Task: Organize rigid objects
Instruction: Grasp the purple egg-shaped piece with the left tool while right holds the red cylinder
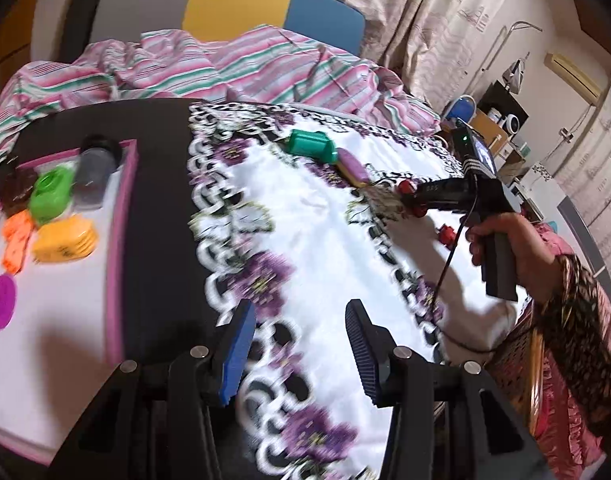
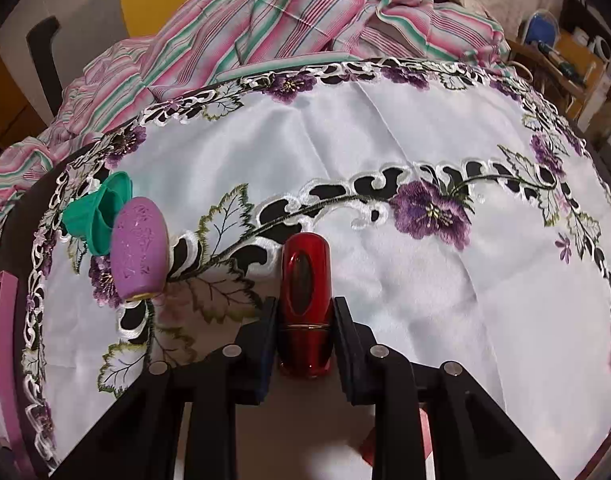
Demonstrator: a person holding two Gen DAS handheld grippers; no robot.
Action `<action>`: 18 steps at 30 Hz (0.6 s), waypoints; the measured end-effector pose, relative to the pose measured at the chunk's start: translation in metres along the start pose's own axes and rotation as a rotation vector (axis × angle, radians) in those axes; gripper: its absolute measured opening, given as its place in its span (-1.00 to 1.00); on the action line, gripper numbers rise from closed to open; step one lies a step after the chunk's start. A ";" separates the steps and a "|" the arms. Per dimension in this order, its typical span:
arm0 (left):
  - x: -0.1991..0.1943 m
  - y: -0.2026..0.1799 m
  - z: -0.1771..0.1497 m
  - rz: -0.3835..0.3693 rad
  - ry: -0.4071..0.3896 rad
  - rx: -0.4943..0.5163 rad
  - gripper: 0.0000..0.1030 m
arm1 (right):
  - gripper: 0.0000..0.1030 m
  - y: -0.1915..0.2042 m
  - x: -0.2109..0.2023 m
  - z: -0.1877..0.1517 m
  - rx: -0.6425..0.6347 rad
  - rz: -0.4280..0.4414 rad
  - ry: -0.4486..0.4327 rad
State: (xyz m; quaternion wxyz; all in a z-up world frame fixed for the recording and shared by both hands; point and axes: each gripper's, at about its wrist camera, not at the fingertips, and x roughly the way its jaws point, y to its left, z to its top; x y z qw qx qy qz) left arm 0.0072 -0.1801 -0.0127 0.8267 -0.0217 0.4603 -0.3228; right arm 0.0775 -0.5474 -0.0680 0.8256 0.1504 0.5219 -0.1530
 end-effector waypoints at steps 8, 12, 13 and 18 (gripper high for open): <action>0.057 -0.047 0.048 -0.005 0.048 0.074 -0.08 | -0.48 -0.005 0.000 -0.002 0.033 0.022 0.015; 0.091 -0.069 0.071 0.019 0.059 0.107 -0.08 | -0.48 -0.006 0.000 -0.001 0.039 0.023 0.018; 0.100 -0.073 0.076 0.030 0.063 0.117 -0.08 | -0.48 -0.006 -0.001 -0.001 0.038 0.019 0.018; 0.141 -0.089 0.100 0.067 0.104 0.111 -0.06 | -0.48 -0.008 -0.002 -0.001 0.038 -0.027 0.013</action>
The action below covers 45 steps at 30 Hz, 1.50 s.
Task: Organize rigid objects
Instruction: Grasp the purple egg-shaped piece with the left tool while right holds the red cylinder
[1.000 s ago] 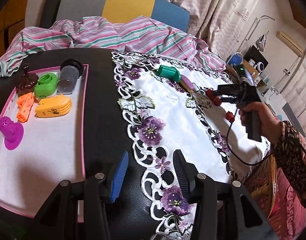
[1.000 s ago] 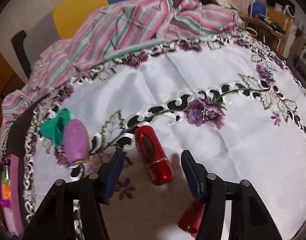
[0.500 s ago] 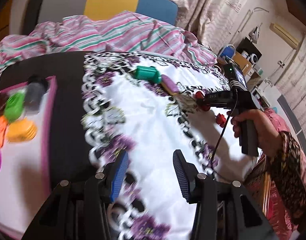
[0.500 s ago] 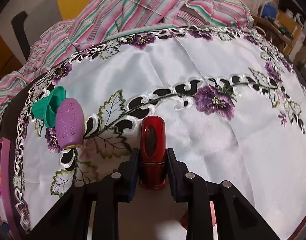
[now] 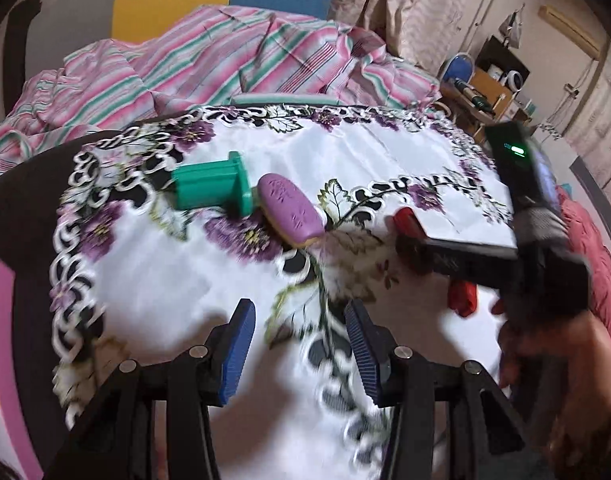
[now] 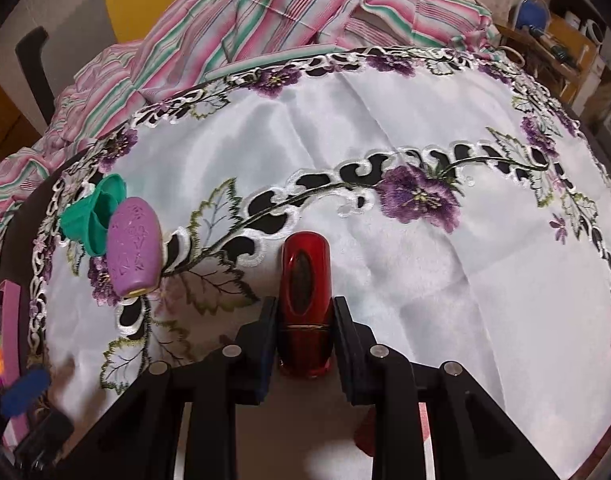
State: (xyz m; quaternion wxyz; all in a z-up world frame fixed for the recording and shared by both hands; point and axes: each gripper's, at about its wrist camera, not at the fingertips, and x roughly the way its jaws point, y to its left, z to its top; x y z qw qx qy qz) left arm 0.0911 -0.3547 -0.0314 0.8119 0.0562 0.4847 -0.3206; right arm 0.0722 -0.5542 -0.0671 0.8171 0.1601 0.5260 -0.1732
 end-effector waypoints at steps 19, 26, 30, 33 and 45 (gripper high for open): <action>0.081 -0.014 0.067 0.166 0.020 0.023 0.10 | -0.48 -0.011 0.001 0.003 0.064 -0.007 -0.001; 0.078 0.001 0.051 0.127 -0.059 0.026 -0.21 | -0.48 -0.011 0.000 0.002 0.069 -0.002 -0.002; 0.068 0.010 0.040 0.079 -0.072 0.012 -0.22 | -0.48 -0.012 0.000 0.002 0.080 0.009 -0.003; 0.057 0.009 0.026 0.056 -0.070 0.024 -0.24 | -0.48 -0.014 0.000 0.003 0.094 0.025 -0.005; 0.029 -0.006 -0.017 0.141 -0.087 0.134 -0.03 | -0.48 -0.006 -0.001 0.003 0.070 0.065 -0.005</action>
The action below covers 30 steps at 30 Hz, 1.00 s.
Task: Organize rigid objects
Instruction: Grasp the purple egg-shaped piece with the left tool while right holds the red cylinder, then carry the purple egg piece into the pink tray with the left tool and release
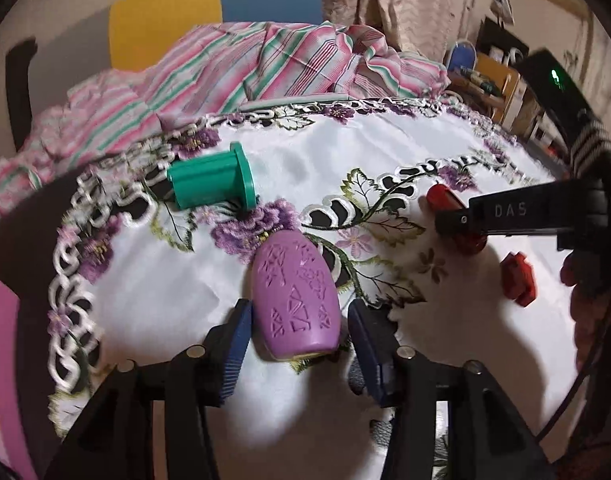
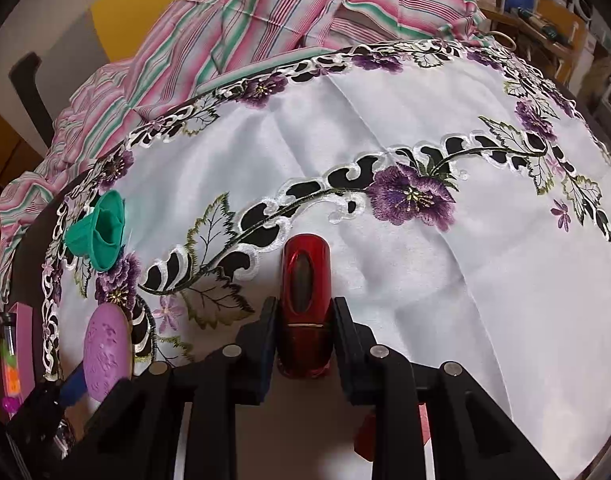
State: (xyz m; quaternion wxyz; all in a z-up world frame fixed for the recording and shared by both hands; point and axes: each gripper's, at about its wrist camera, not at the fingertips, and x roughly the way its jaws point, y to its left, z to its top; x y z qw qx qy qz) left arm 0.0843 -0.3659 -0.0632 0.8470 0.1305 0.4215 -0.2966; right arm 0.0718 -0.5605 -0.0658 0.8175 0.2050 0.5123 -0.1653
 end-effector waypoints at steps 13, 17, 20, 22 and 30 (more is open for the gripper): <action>0.005 0.013 0.000 -0.026 0.003 -0.016 -0.15 | -0.48 0.003 -0.003 0.002 -0.025 0.001 -0.025; -0.005 0.018 -0.010 -0.051 0.000 -0.047 -0.15 | -0.48 0.011 -0.005 0.001 -0.067 0.002 -0.039; -0.017 0.024 -0.020 -0.082 -0.006 -0.077 -0.15 | -0.48 0.017 -0.006 0.001 -0.100 -0.014 -0.050; -0.025 0.027 -0.025 -0.090 -0.014 -0.091 -0.15 | -0.48 0.019 -0.006 0.000 -0.122 -0.028 -0.053; -0.065 0.043 -0.043 -0.122 -0.067 -0.138 -0.15 | -0.48 0.035 -0.015 -0.006 -0.205 -0.008 -0.100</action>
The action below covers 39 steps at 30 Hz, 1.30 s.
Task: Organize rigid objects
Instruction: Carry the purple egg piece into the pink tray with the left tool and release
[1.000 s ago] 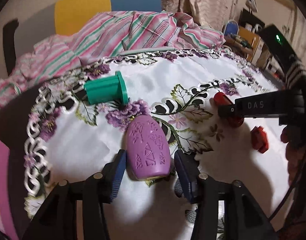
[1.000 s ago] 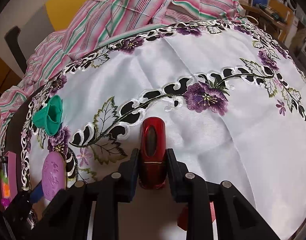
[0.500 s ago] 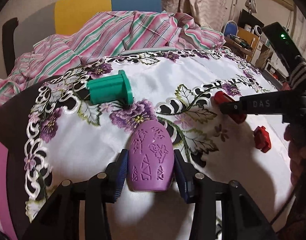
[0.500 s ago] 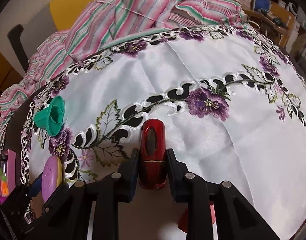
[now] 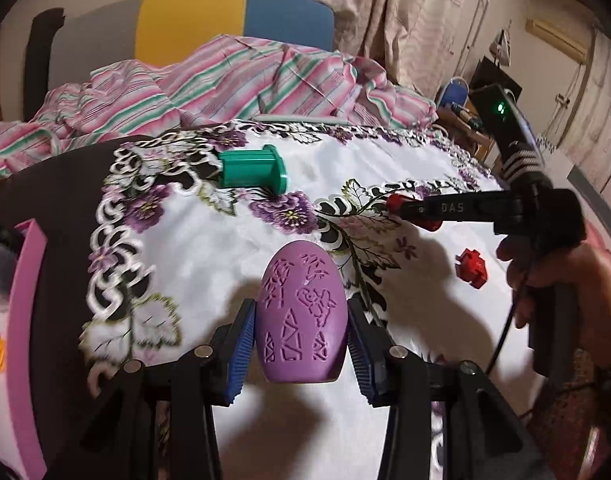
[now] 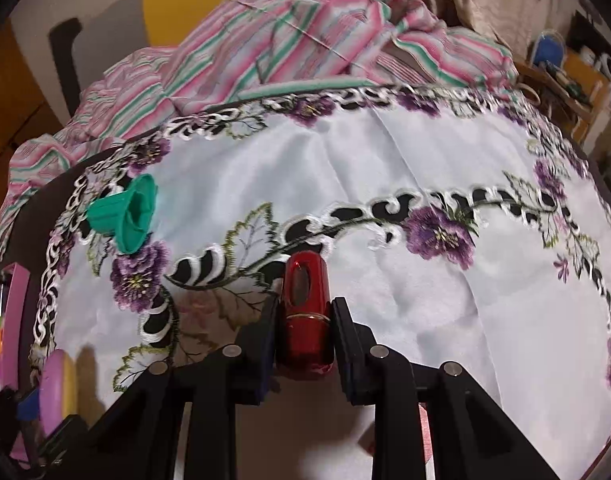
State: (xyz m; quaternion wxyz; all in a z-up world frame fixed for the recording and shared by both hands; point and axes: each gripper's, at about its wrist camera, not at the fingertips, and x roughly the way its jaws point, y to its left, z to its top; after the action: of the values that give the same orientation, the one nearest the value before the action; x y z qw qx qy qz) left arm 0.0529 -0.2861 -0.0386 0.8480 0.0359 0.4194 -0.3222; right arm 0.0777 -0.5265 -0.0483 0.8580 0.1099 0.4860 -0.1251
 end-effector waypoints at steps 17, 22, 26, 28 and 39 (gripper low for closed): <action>-0.088 0.075 -0.044 0.037 -0.084 -0.153 -0.15 | -0.48 0.024 -0.006 -0.007 -0.127 -0.058 -0.031; -0.105 0.102 -0.054 0.076 -0.105 -0.204 -0.15 | -0.48 0.038 -0.010 -0.009 -0.191 -0.083 -0.058; -0.116 0.129 -0.063 0.112 -0.113 -0.263 -0.15 | -0.48 0.047 -0.014 -0.010 -0.239 -0.109 -0.089; -0.119 0.146 -0.071 0.130 -0.110 -0.300 -0.15 | -0.48 0.048 -0.016 -0.009 -0.231 -0.106 -0.099; -0.129 0.205 -0.097 0.206 -0.096 -0.416 -0.15 | -0.48 0.090 -0.034 -0.023 -0.148 0.048 -0.104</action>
State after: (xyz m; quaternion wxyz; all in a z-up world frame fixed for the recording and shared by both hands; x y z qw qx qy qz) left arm 0.0475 -0.0257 -0.0491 0.8844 -0.1125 0.4302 -0.1419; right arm 0.0710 -0.4309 -0.0249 0.8905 0.0514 0.4460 -0.0739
